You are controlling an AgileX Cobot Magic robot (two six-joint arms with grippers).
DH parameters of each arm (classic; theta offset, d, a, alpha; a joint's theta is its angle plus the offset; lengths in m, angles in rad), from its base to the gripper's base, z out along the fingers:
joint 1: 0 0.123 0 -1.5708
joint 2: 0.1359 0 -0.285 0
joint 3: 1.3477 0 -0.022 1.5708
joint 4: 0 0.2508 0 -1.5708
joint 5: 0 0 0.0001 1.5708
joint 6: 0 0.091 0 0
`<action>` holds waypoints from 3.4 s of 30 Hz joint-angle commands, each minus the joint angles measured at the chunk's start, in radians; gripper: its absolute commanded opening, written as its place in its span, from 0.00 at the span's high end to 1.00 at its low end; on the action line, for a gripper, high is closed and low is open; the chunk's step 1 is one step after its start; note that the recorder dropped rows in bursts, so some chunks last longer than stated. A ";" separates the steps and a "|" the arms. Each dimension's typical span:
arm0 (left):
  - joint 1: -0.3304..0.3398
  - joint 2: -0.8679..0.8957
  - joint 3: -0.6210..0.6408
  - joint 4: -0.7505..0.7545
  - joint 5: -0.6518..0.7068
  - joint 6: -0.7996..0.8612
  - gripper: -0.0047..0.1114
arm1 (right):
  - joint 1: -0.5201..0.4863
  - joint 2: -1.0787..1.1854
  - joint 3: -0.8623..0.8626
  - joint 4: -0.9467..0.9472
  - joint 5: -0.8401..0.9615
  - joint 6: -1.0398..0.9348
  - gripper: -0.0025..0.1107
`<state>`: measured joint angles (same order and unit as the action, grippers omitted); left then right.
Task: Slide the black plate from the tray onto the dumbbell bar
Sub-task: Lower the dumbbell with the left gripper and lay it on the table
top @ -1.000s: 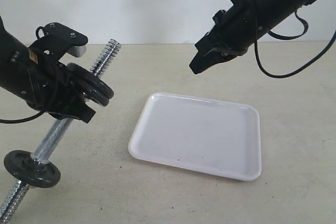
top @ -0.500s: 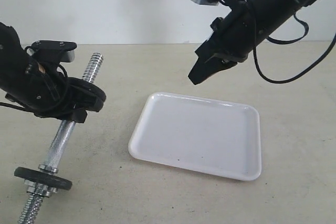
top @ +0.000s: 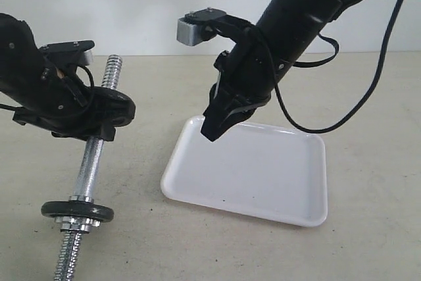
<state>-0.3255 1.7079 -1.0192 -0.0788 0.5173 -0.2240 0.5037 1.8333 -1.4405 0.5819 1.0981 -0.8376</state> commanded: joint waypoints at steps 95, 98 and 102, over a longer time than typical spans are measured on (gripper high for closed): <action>0.007 0.162 -0.052 -0.037 -0.640 -0.090 0.50 | 0.007 -0.007 -0.002 -0.108 0.014 0.099 0.98; 0.007 0.162 -0.052 -0.037 -0.637 -0.090 0.50 | 0.007 -0.007 -0.002 -0.116 0.009 0.099 0.98; 0.007 0.162 -0.052 -0.037 -0.637 -0.090 0.50 | 0.007 -0.007 -0.002 -0.126 0.006 0.106 0.98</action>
<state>-0.3171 1.8719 -1.0686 -0.1125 -0.1205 -0.3125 0.5103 1.8333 -1.4405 0.4691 1.1071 -0.7386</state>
